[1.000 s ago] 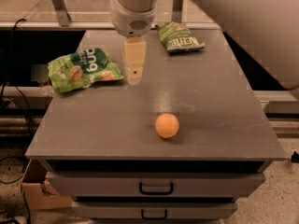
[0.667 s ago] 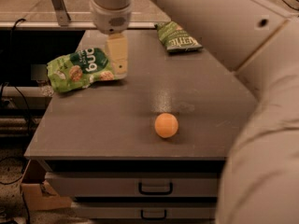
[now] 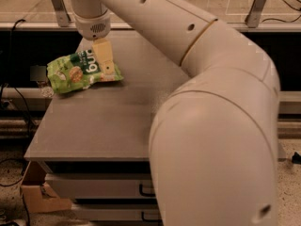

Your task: Pick green rice chip bag

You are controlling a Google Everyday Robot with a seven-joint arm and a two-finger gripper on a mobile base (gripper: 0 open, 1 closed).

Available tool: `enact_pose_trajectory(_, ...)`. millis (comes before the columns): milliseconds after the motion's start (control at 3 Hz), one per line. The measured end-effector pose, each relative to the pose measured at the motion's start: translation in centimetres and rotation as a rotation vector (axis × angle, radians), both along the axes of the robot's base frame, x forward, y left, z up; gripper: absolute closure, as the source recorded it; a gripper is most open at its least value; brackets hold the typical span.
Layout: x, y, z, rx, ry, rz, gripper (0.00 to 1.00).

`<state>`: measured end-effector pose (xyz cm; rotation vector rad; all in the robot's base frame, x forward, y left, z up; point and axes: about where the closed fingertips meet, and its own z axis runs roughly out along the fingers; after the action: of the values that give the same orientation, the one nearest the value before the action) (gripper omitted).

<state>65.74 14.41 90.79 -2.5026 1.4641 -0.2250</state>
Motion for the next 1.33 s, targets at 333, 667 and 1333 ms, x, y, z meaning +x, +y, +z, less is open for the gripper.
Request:
enact_pose_trajectory(333, 0.8, 0.9, -1.3, -0.018, 0.017, 0.011, 0.00)
enact_pose_trajectory(667, 1.3, 1.5, -2.6, -0.028, 0.037, 0.021, 0.18)
enact_pose_trajectory(1333, 1.8, 1.8, -3.5, 0.040, 0.091, 0.024, 0.64)
